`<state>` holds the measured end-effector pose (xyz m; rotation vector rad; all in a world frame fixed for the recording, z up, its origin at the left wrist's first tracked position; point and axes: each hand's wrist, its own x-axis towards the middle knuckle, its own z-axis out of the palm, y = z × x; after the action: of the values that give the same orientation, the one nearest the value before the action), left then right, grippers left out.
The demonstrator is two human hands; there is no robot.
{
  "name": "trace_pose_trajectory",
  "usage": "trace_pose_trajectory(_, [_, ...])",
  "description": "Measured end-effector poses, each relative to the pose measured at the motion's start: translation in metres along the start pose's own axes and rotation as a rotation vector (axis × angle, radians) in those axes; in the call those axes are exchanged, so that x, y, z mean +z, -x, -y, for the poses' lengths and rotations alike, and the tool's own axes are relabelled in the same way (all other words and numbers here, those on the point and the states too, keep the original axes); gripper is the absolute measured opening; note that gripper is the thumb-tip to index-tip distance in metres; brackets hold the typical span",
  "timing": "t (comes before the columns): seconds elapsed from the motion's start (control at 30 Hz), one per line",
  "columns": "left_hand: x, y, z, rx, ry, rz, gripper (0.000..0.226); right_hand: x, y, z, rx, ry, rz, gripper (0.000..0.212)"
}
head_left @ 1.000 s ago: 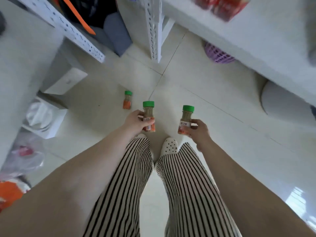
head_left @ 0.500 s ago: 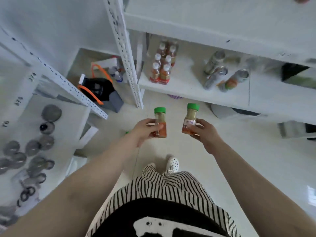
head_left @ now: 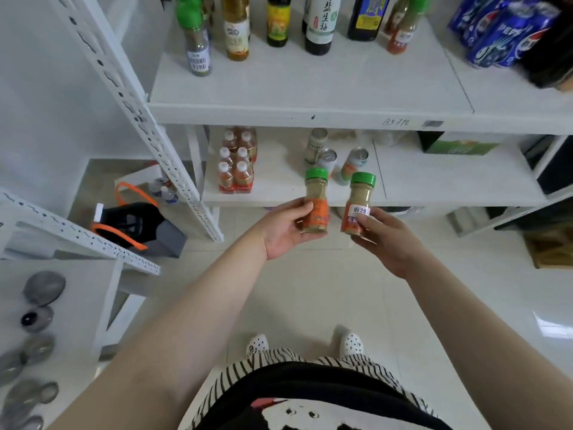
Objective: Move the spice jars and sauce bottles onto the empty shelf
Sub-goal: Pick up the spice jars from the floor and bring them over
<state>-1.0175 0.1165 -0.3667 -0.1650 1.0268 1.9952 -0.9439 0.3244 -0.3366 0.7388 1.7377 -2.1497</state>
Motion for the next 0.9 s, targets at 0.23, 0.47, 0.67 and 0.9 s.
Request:
trace_pose_trajectory(0.23, [0.084, -0.054, -0.022, 0.167, -0.032, 0.04, 0.033, -0.068, -0.017, 0.065, -0.125, -0.042, 0.035, 0.027])
trace_pose_trajectory(0.47, [0.179, -0.119, -0.038, 0.265, 0.048, -0.085, 0.025, -0.152, -0.044, 0.133, -0.189, -0.015, 0.132, 0.022])
trace_pose_trajectory(0.67, [0.224, -0.156, -0.056, 0.381, -0.15, -0.339, 0.019, -0.195, -0.064, 0.183, -0.207, 0.019, 0.181, 0.024])
trace_pose_trajectory(0.9, [0.229, -0.19, -0.095, 0.492, -0.36, -0.408, 0.028, -0.213, -0.098, 0.224, -0.247, 0.058, 0.171, 0.03])
